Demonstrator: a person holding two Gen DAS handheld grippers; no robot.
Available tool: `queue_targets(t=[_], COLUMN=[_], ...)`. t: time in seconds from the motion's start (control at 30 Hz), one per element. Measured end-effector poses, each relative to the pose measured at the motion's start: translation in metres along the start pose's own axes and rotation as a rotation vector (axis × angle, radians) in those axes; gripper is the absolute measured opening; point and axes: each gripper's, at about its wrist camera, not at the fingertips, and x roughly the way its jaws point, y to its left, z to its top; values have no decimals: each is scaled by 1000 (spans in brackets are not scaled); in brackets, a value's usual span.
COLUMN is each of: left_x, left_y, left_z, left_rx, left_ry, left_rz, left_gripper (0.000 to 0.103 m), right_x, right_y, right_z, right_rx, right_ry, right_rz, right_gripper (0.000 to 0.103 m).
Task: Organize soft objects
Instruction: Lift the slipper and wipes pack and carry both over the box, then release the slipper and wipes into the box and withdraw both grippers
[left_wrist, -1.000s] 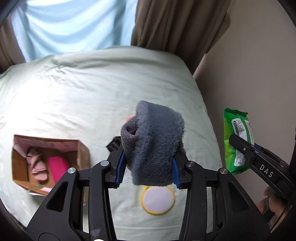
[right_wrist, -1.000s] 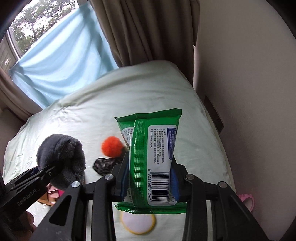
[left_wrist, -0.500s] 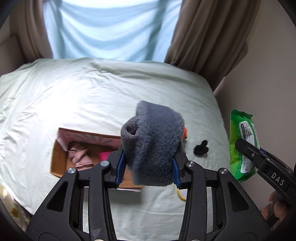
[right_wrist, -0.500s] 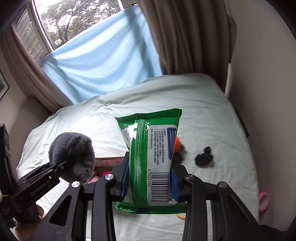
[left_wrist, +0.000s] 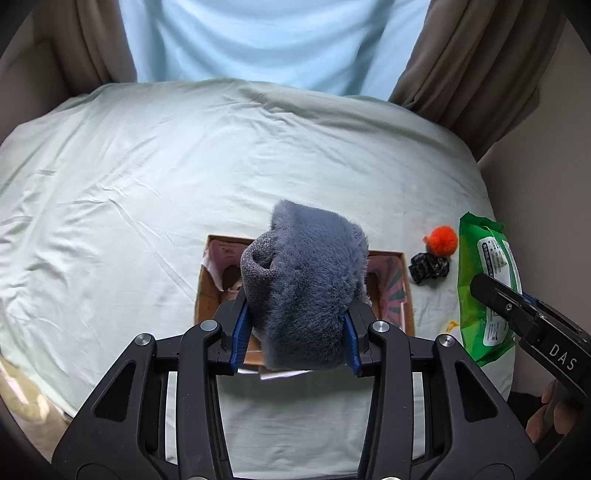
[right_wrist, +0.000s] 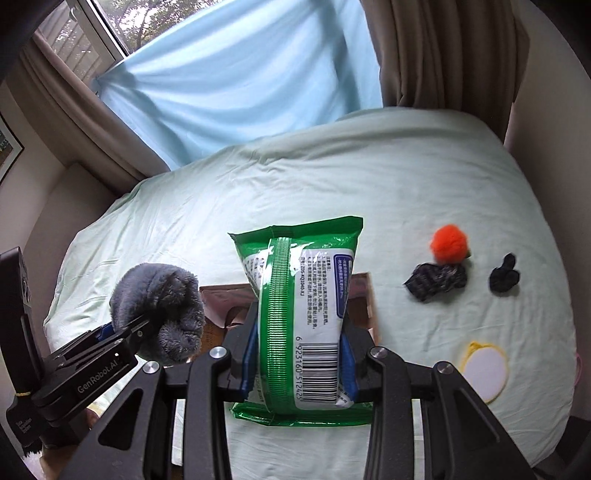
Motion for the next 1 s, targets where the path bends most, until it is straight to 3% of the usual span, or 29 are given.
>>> queue_targets(t=[0.37,0.6,0.73,1.0], left_x=[88,142,163,186], left_y=[43,47,42,36], left_z=[-8,-25,-33,-36], left_rx=[25,44,103,193], left_ry=[150,249,301,357], left_rz=[27,66,91,101], left_gripper=[37,37,38,40], right_x=[100,162,193,233], right_y=[29,28,26,26], right_z=[-12,-18,-17,-17], right_rx=[52,54,57,27], right_ry=[171,300,378,484], right_rz=[-16,3,30,57], right_gripper=[34,34,34,34])
